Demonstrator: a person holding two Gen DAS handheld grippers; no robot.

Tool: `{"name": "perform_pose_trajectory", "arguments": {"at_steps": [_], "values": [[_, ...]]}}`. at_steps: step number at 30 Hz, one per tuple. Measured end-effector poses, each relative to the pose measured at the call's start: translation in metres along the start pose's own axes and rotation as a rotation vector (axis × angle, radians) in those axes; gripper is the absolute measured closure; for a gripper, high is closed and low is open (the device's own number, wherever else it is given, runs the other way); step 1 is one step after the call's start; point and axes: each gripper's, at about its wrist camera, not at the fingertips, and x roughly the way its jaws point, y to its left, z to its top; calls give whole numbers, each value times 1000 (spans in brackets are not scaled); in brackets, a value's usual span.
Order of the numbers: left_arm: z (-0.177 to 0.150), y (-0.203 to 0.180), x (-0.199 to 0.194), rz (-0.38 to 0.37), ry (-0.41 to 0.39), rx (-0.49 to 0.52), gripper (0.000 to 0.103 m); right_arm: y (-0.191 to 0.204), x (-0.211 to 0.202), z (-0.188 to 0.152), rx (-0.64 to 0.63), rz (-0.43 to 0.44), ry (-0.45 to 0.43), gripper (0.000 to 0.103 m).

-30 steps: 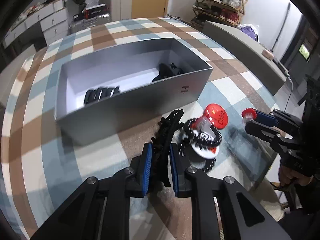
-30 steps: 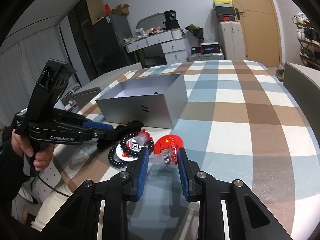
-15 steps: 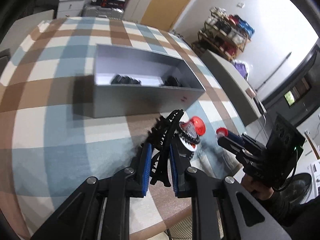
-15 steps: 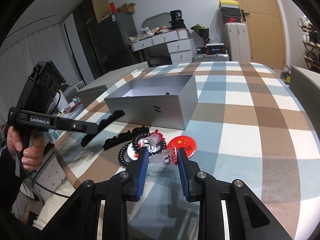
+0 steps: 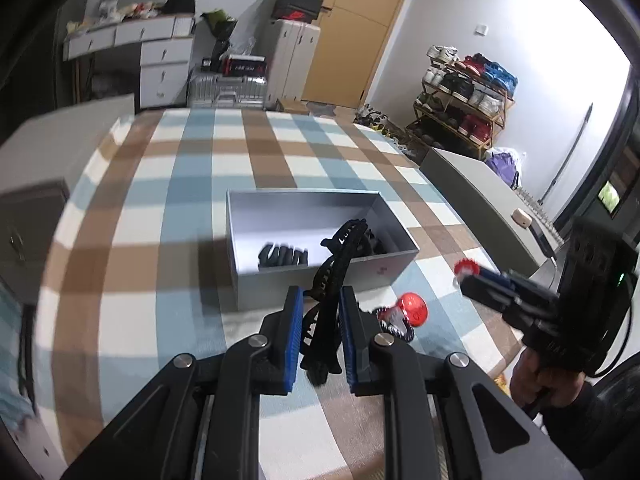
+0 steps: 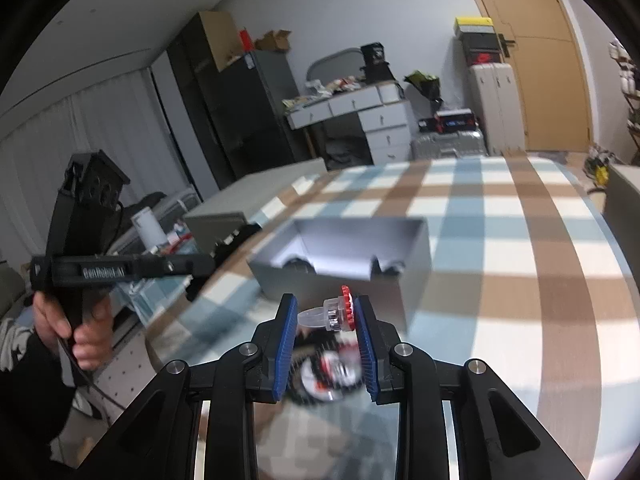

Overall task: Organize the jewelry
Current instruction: 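Carry the red ring and black toothed clip over the grey box with both grippers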

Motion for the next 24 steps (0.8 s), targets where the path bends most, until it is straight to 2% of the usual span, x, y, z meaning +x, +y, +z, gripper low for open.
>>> {"name": "perform_pose_trajectory", "arguments": {"at_steps": [6,11,24], "values": [[20,-2,9,20,-8,63,90,6,16,36,-35,39,-28,75],[35,0,21,24,0,83,90,4,41,58,-43,57,-8,75],[57,7,61,-25,94,142,90,-22,86,74,2,44,67,75]]}}
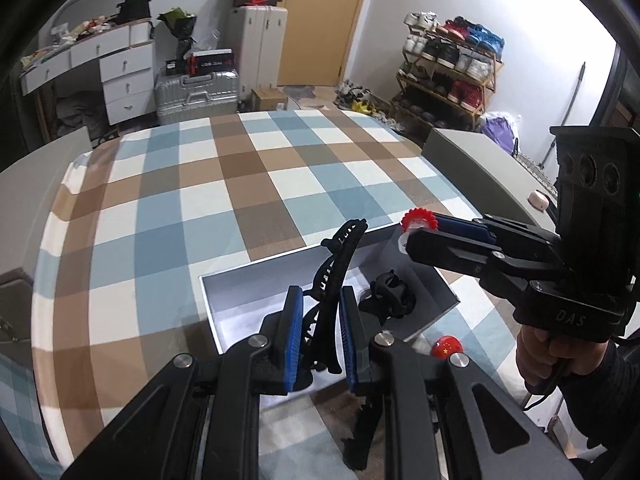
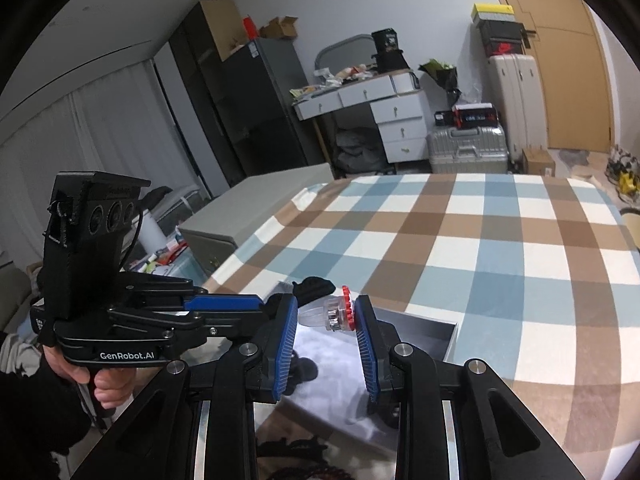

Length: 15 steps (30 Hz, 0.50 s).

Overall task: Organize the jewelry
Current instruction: 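Carry the red ring and black toothed clip over the grey box with both grippers, then open both grippers to drop the ring and toothed clip into the box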

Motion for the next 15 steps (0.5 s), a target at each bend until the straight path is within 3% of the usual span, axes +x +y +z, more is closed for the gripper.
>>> {"name": "perform_pose_trajectory", "arguments": {"at_steps": [15], "values": [[5,-5,23,-42,57,72,90,-15,20,-4,26,-5,57,74]]}}
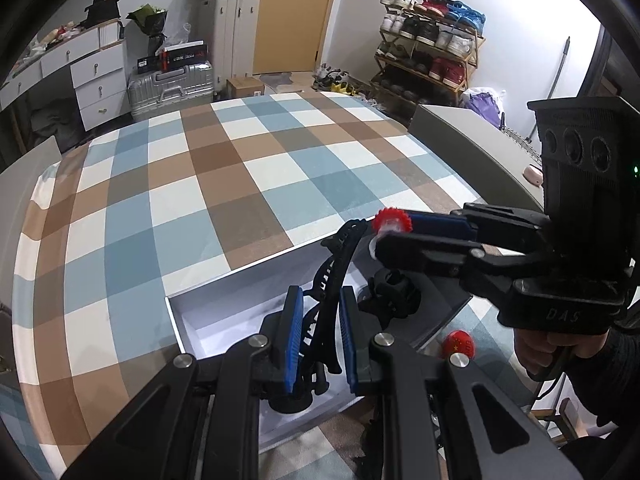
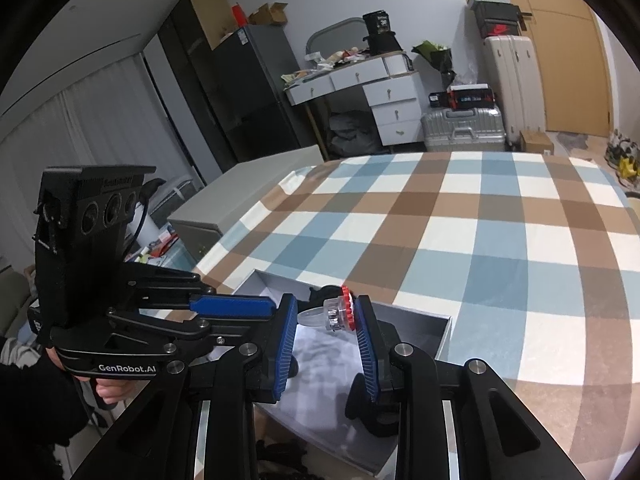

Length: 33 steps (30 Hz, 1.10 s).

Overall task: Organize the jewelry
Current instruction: 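Open both grippers to drop the ring and toothed clip into the box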

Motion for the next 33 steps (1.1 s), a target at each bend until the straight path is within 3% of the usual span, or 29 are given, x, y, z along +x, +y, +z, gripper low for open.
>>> {"name": "perform_pose_trajectory", "arguments": {"at_steps": [14,16,17,18,19,21,28,33], "values": [[4,3,7,18,16,-28,88,-5,0,-1,15,-24,-3,72],[4,2,8,47,28,-31,73,-3,-1,-1,12,-27,-8,69],[3,2,6,59,27,-32,65,-3,-3,-1,14,-35,-17,61],[2,2,4,73,25,-37,48,-3,-6,-1,16,-35,-25,56],[0,3,1,81,8,-43,41,-2,-8,-1,17,-37,-32,54],[-2,3,-8,85,-19,-49,41,0,-16,-2,16,-41,-56,47],[-8,2,-22,128,-45,-69,41,3,-37,-2,30,-64,-96,41],[-10,-2,-30,170,-71,-78,41,12,-52,-3,13,-76,-126,30]]}}
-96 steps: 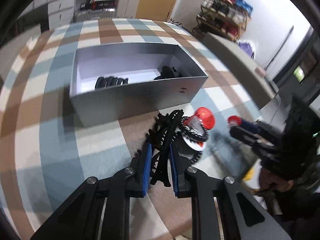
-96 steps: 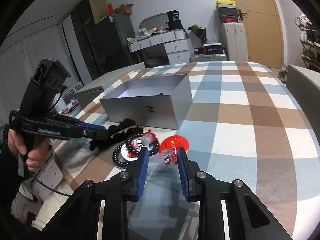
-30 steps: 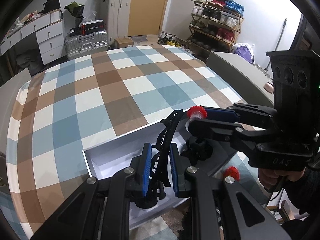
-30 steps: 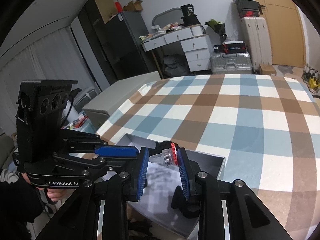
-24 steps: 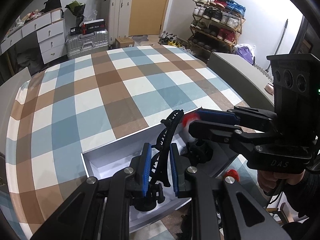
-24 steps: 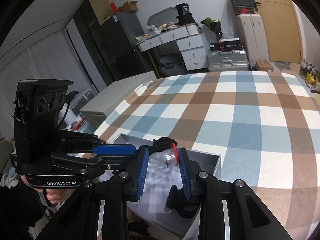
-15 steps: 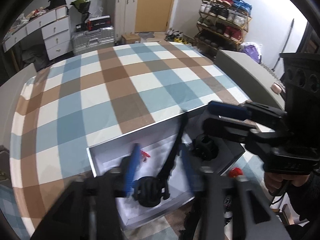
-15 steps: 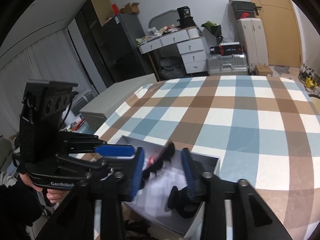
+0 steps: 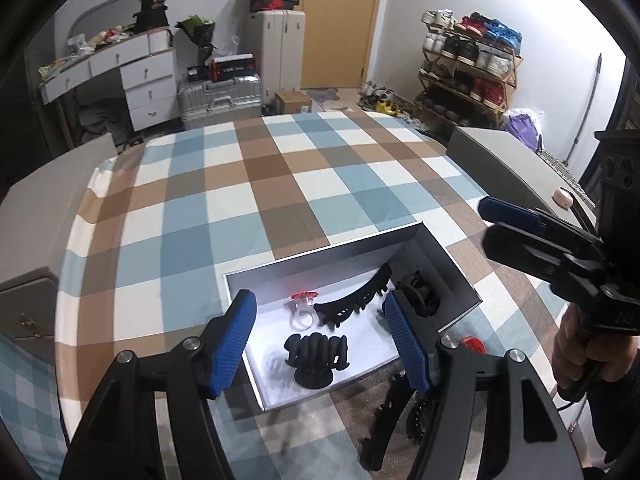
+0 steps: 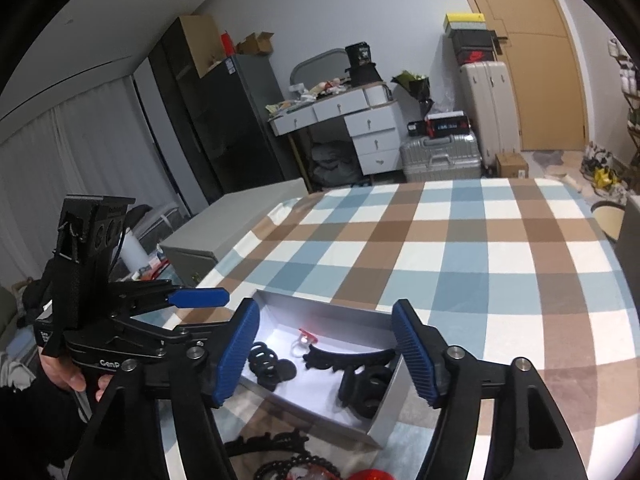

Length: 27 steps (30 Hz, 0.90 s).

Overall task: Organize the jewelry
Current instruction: 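Open both grippers to drop the ring and toothed clip into the box, then move both grippers back toward the beaded bracelets and red badge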

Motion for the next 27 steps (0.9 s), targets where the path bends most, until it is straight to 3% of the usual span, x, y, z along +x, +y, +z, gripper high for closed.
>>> {"name": "perform_pose_trajectory", "arguments": {"at_steps": [7,11,18,27], "values": [[-2,-6,-18,63,-55,-26,40,9,-22,1,-11,-18,-48,17],[-5,-11,-28,116,-99,-27,25,16,-35,0,-24,-25,-75,10],[-12,-20,-49,180,-172,-34,21,30,-57,-5,-60,-25,-121,0],[-28,-29,-68,192,-271,-90,3,42,-81,-18,-89,-36,-163,0]]}}
